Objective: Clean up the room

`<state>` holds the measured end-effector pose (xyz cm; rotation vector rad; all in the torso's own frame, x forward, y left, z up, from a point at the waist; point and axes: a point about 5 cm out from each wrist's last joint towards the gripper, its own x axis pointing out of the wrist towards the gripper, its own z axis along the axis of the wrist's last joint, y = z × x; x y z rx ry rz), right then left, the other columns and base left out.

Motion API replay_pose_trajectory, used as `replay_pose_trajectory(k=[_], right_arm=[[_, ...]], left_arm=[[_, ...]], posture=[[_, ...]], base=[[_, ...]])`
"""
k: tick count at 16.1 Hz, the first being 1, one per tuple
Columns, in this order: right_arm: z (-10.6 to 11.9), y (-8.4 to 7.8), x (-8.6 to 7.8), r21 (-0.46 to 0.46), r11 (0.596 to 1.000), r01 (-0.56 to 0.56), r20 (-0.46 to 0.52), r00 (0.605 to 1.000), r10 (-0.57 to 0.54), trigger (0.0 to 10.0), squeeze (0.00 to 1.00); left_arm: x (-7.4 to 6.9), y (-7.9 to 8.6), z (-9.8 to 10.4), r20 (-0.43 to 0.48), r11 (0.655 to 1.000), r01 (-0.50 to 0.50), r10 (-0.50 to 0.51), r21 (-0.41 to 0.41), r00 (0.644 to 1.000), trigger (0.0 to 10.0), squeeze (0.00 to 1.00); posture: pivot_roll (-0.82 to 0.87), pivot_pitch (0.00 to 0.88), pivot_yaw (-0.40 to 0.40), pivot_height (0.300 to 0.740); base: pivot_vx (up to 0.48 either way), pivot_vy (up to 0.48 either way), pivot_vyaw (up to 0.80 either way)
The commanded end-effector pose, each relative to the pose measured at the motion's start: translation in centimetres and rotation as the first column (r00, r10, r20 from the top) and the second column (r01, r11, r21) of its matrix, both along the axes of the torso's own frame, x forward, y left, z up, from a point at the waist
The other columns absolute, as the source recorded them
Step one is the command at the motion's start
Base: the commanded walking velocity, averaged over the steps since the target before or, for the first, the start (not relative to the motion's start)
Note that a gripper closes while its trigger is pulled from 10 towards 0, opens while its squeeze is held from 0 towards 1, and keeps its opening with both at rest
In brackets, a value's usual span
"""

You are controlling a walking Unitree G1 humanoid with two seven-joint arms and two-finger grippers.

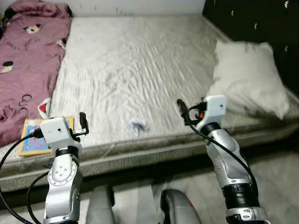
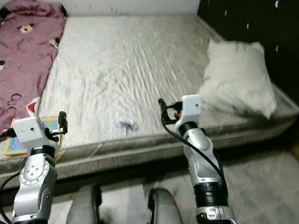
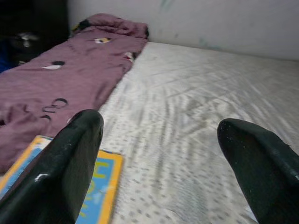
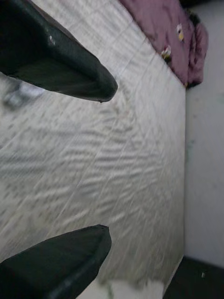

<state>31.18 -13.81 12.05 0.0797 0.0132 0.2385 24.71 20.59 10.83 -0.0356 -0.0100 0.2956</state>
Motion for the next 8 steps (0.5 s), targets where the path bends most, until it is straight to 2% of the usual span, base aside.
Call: replay_pose_trajectory(k=[1, 8], right_arm=[[0.55, 1.14, 0.19, 0.010, 0.999, -0.043, 0.018, 0.999, 0.043, 10.0, 0.00], [0.51, 1.77, 0.00, 0.011, 0.995, -0.095, 0.022, 0.995, 0.095, 10.0, 0.00]], left_arm=[[-0.15, 0.70, 0.24, 0.006, 1.000, -0.023, 0.023, 0.009, 1.000, 10.0, 0.00], [-0.14, 0.44, 0.03, -0.004, 1.000, -0.005, 0.005, -0.001, 1.000, 10.0, 0.00]], posture=[[-0.05, 0.031, -0.073, 0.615], [-0.05, 0.023, -0.074, 0.615]], base=[[0.364, 0.000, 0.00], [0.380, 0.000, 0.00]])
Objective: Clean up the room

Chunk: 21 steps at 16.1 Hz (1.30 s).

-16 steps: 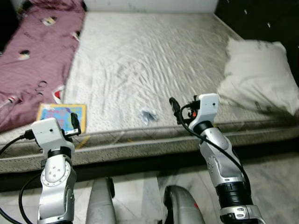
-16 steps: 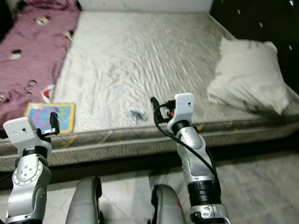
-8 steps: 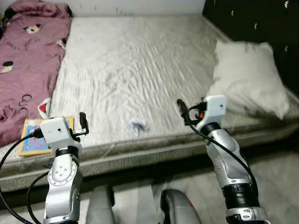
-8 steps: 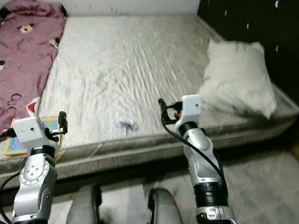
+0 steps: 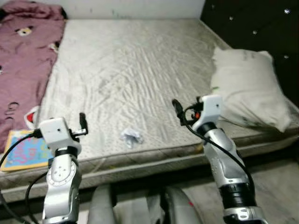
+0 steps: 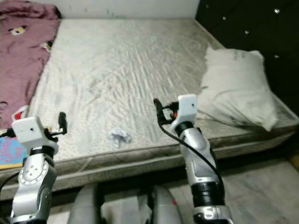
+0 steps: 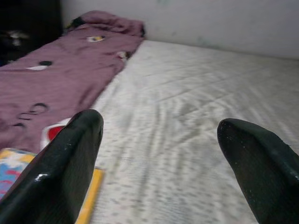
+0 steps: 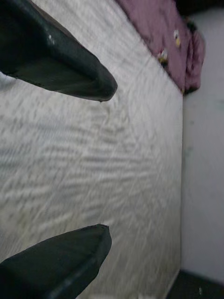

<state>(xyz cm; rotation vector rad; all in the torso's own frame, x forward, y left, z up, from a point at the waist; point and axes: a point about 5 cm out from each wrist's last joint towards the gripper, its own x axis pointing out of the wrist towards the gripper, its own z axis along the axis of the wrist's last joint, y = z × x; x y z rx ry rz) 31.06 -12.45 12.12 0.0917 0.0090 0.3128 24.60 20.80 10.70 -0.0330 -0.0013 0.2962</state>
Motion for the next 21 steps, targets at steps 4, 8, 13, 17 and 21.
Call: replay_pose_trajectory(k=[4, 8, 13, 17, 21], right_arm=[[0.4, 0.6, 0.0, -0.019, 0.999, -0.045, 0.023, 0.999, 0.046, 10.0, 0.00], [0.3, 0.7, -0.1, -0.019, 0.998, -0.054, 0.008, 0.998, 0.055, 10.0, 0.00], [-0.2, 0.6, -0.6, 0.021, 1.000, -0.021, -0.029, 0.999, 0.022, 10.0, 0.00], [-0.6, -0.4, -1.0, 0.028, 0.998, 0.057, -0.065, 0.996, -0.055, 10.0, 0.00], [-0.6, 0.1, -1.0, 0.022, 0.999, 0.036, -0.066, 0.997, -0.034, 10.0, 0.00]], left_arm=[[0.0, -0.4, -0.3, -0.054, 1.000, -0.003, 0.002, -0.019, 0.999, 10.0, 0.00], [-0.7, -1.7, -0.5, -0.092, 0.976, 0.213, -0.216, -0.051, 0.972, 10.0, 0.00], [0.1, -4.2, 0.5, -0.050, 0.944, 0.329, -0.329, 0.004, 0.943, 10.0, 0.00], [-0.4, -5.1, 0.2, -0.072, 0.926, 0.374, -0.376, -0.049, 0.924, 10.0, 0.00], [0.0, -3.8, 0.3, -0.067, 0.950, 0.306, -0.309, -0.055, 0.949, 10.0, 0.00]], posture=[[-0.04, 0.021, -0.079, 0.615], [-0.03, 0.063, -0.089, 0.615], [-0.05, 0.087, -0.070, 0.615], [-0.06, 0.106, -0.059, 0.615], [-0.05, 0.114, -0.052, 0.587]], base=[[0.075, 0.000, 0.20], [0.000, 0.000, 0.72], [0.000, 0.000, 0.00], [0.000, 0.000, 0.00], [0.000, 0.000, 0.00]])
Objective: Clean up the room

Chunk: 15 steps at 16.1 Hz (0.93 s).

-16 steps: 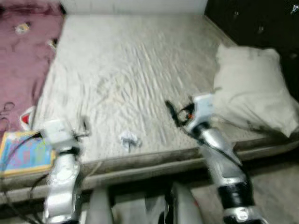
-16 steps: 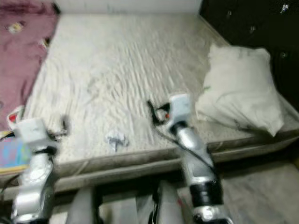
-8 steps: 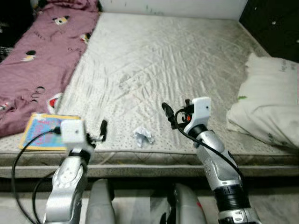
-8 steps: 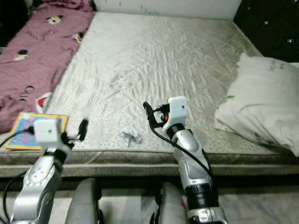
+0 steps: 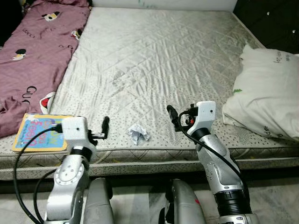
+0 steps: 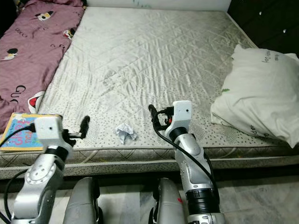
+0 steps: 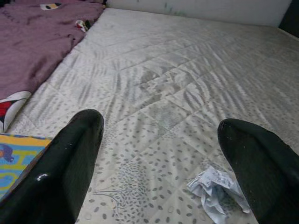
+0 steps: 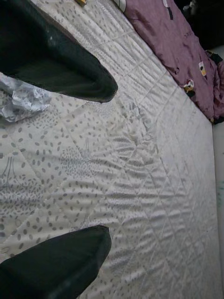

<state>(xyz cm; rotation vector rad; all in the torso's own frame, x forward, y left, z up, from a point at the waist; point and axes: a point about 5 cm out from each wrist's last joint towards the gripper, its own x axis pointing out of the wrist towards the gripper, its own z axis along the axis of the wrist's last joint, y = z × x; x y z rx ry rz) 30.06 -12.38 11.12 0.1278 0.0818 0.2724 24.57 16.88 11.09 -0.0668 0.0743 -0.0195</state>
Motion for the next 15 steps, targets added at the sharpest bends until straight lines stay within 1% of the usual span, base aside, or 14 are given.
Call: replay_pose_trajectory(k=[1, 2, 4, 5, 8, 10, 12, 13, 14, 15], right_arm=[[0.5, 0.2, 0.0, 0.002, 1.000, -0.004, 0.015, 1.000, 0.004, 10.0, 0.00], [0.6, 0.3, 0.1, 0.004, 1.000, -0.006, 0.016, 1.000, 0.006, 10.0, 0.00], [0.6, 0.5, 0.1, -0.002, 1.000, -0.018, 0.018, 1.000, 0.018, 10.0, 0.00], [0.5, 0.7, 0.1, -0.012, 0.999, -0.035, 0.015, 0.999, 0.035, 10.0, 0.00], [0.3, 0.7, 0.3, -0.018, 0.999, -0.045, 0.002, 0.999, 0.045, 10.0, 0.00], [0.2, 0.8, 0.4, -0.021, 0.998, -0.052, -0.004, 0.999, 0.052, 10.0, 0.00], [0.2, 0.9, 0.4, -0.022, 0.998, -0.061, -0.005, 0.998, 0.061, 10.0, 0.00], [0.2, 1.2, 0.4, -0.025, 0.995, -0.093, -0.005, 0.996, 0.093, 10.0, 0.00], [0.1, 1.8, 0.2, -0.026, 0.988, -0.153, -0.007, 0.988, 0.153, 10.0, 0.00], [0.1, 2.1, 0.1, -0.034, 0.984, -0.177, -0.010, 0.984, 0.177, 10.0, 0.00]], left_arm=[[0.1, 0.1, -0.1, -0.010, 1.000, -0.003, 0.003, 0.004, 1.000, 10.0, 0.00], [0.3, 0.1, 0.0, -0.009, 1.000, -0.007, 0.007, 0.009, 1.000, 10.0, 0.00], [0.4, 0.1, 0.1, -0.006, 1.000, -0.022, 0.023, 0.014, 1.000, 10.0, 0.00], [0.4, 0.3, 0.1, -0.004, 0.998, -0.053, 0.053, 0.020, 0.999, 10.0, 0.00], [0.6, 0.8, 0.0, -0.007, 0.995, -0.101, 0.101, 0.013, 0.995, 10.0, 0.00], [0.6, 0.9, 0.0, -0.001, 0.993, -0.114, 0.114, 0.008, 0.994, 10.0, 0.00], [0.6, 0.9, 0.0, -0.005, 0.993, -0.118, 0.118, -0.002, 0.993, 10.0, 0.00], [0.7, 0.8, -0.2, -0.019, 0.994, -0.108, 0.107, -0.021, 0.994, 10.0, 0.00], [0.9, 0.4, -0.4, -0.035, 0.997, -0.076, 0.075, -0.028, 0.997, 10.0, 0.00], [1.0, 0.2, -0.5, -0.042, 0.998, -0.061, 0.060, -0.032, 0.997, 10.0, 0.00]], posture=[[-0.05, 0.113, -0.051, 0.577], [-0.05, 0.113, -0.049, 0.562], [-0.05, 0.111, -0.048, 0.547], [-0.05, 0.105, -0.051, 0.537], [-0.05, 0.098, -0.055, 0.537], [-0.05, 0.091, -0.058, 0.537], [-0.05, 0.091, -0.058, 0.537], [-0.05, 0.085, -0.058, 0.537], [-0.05, 0.083, -0.058, 0.537], [-0.05, 0.083, -0.058, 0.537]], base=[[0.000, 0.000, 0.00], [0.000, 0.000, 0.00], [0.000, 0.000, 0.00], [0.000, 0.000, 0.00], [0.000, 0.000, 0.00], [0.000, 0.000, 0.00], [0.000, 0.000, 0.00], [0.000, 0.000, 0.00], [0.000, 0.000, 0.00], [0.000, 0.000, 0.00]])
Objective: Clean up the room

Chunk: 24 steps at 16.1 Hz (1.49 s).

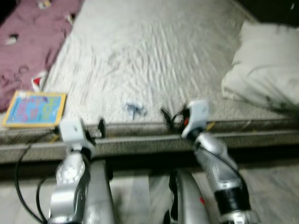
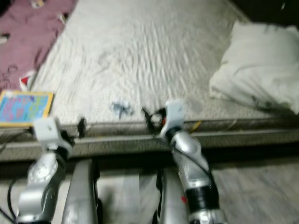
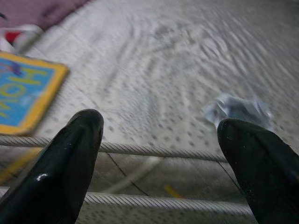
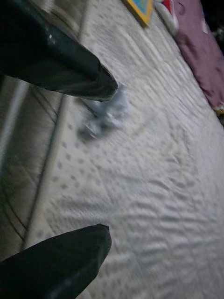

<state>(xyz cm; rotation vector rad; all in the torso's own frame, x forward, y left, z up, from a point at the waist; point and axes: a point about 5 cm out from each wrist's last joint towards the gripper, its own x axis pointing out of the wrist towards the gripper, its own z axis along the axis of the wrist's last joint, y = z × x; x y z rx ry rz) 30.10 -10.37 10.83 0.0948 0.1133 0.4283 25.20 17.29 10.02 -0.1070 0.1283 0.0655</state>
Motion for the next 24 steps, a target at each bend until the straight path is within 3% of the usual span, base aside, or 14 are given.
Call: replay_pose_trajectory(k=[1, 4, 5, 10, 15, 24], right_arm=[[0.4, 0.5, 0.0, -0.002, 0.999, -0.042, 0.010, 0.999, 0.042, 10.0, 0.00], [0.5, 1.5, 0.1, 0.009, 0.995, -0.097, 0.017, 0.995, 0.097, 10.0, 0.00], [0.5, 2.4, 0.2, 0.013, 0.988, -0.152, 0.016, 0.988, 0.152, 10.0, 0.00], [0.4, 4.0, 0.1, -0.002, 0.975, -0.220, 0.017, 0.975, 0.220, 10.0, 0.00], [0.6, 3.1, 1.0, 0.000, 0.992, -0.128, 0.040, 0.991, 0.128, 10.0, 0.00], [0.7, 3.0, 1.3, 0.012, 0.993, -0.122, 0.055, 0.991, 0.121, 10.0, 0.00]], left_arm=[[0.5, -0.5, 0.6, 0.018, 1.000, 0.031, -0.032, 0.002, 0.999, 10.0, 0.00], [0.5, -1.1, 0.9, 0.027, 0.999, 0.049, -0.049, -0.002, 0.998, 10.0, 0.00], [0.4, -1.0, 1.0, 0.028, 0.999, 0.046, -0.046, -0.004, 0.999, 10.0, 0.00], [-0.1, -0.8, 1.0, 0.019, 0.999, 0.039, -0.039, -0.003, 0.999, 10.0, 0.00], [-0.5, -0.8, 1.1, 0.031, 0.998, 0.058, -0.058, 0.005, 0.998, 10.0, 0.00], [-0.1, -1.1, 1.1, 0.025, 0.997, 0.076, -0.076, -0.003, 0.997, 10.0, 0.00]], posture=[[-0.05, 0.083, -0.058, 0.537], [-0.04, 0.081, -0.064, 0.537], [-0.04, 0.083, -0.064, 0.537], [-0.02, 0.101, -0.064, 0.537], [-0.01, 0.121, -0.054, 0.537], [-0.02, 0.129, -0.059, 0.537]], base=[[0.000, 0.000, 0.00], [0.000, 0.000, 0.00], [0.000, 0.000, 0.78], [0.000, 0.000, 0.68], [0.061, 0.000, 0.08], [0.354, 0.000, 0.24]])
